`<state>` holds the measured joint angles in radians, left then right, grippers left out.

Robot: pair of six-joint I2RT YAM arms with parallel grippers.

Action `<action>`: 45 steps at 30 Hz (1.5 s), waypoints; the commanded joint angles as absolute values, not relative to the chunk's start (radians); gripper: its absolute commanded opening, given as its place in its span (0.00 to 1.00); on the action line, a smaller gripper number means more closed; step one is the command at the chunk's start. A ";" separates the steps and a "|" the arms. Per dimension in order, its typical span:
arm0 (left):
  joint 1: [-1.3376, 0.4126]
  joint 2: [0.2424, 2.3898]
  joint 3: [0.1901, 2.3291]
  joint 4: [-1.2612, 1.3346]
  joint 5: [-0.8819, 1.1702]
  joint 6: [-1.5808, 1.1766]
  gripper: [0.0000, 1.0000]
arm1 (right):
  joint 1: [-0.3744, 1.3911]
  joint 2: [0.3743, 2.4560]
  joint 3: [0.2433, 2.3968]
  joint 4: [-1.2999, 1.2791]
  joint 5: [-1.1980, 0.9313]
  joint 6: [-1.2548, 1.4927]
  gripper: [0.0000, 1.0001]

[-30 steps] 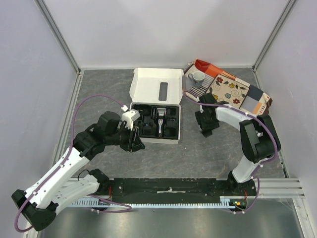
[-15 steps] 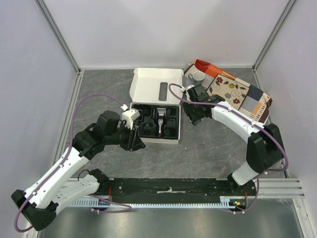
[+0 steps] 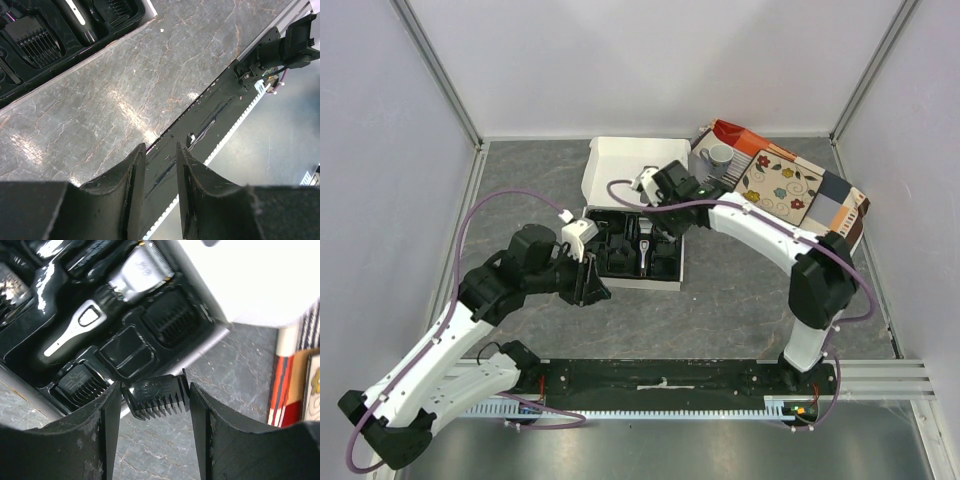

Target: Sort the hair-cutting tools

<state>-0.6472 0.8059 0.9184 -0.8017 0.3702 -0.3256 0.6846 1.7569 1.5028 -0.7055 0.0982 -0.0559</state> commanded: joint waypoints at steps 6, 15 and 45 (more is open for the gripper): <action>-0.647 0.755 0.933 -0.819 0.400 -0.357 0.38 | 0.726 1.887 1.615 -0.804 0.061 -0.247 0.53; -0.647 0.765 0.927 -0.793 0.413 -0.362 0.38 | 0.733 1.951 1.657 -0.830 0.002 -0.302 0.54; -0.647 0.787 0.917 -0.788 0.414 -0.353 0.39 | 0.752 2.077 1.761 -0.910 -0.058 -0.377 0.62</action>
<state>-0.6472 0.7830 0.9169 -0.8135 0.3950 -0.3363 0.7471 2.0621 1.7252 -0.8928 -0.0532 -0.3607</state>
